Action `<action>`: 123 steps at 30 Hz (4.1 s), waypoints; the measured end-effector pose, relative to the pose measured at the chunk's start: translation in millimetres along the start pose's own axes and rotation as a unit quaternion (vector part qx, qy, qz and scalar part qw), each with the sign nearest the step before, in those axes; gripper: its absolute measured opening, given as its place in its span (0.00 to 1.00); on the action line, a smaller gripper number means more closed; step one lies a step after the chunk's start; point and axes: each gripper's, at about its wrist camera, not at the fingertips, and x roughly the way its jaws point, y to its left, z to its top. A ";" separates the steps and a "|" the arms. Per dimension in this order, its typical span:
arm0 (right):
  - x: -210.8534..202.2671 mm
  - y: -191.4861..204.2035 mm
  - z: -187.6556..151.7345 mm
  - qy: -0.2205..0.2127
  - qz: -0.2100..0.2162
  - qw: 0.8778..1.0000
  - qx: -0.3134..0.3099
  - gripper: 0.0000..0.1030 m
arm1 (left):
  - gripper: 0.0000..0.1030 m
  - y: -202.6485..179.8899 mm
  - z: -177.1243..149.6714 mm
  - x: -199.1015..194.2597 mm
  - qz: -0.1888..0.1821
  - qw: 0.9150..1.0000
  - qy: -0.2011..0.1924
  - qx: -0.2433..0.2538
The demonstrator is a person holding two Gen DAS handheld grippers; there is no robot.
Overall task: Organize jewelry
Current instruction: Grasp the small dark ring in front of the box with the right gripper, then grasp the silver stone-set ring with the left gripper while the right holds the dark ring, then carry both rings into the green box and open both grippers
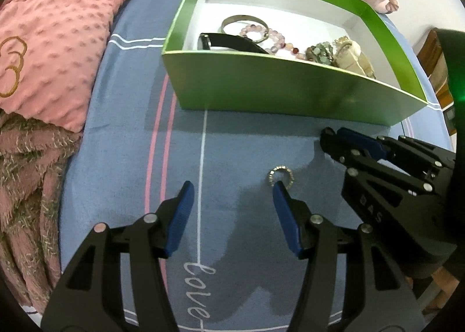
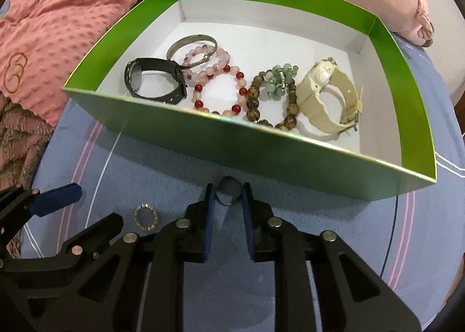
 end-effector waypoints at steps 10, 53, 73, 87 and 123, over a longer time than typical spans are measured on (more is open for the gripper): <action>-31.5 -34.5 -36.4 0.007 -0.001 0.999 0.038 0.18 | 0.61 -34.2 -2.9 2.2 -0.013 0.999 0.000 0.052; -47.5 -40.9 -50.4 0.002 0.017 0.999 0.050 0.18 | 0.21 -50.0 -8.9 -1.9 -0.004 0.996 -0.023 0.084; -70.1 -30.9 -42.2 -0.026 0.019 0.999 0.038 0.18 | 0.21 -45.6 -6.9 -52.9 0.003 0.994 -0.075 0.074; -94.9 -33.8 -26.7 -0.057 0.021 0.998 0.032 0.18 | 0.21 -42.4 9.3 -74.7 0.009 0.993 -0.099 0.064; -39.8 -81.1 100.0 -0.069 0.009 0.995 0.070 0.18 | 0.21 -42.9 129.0 -10.4 0.014 0.995 -0.087 0.054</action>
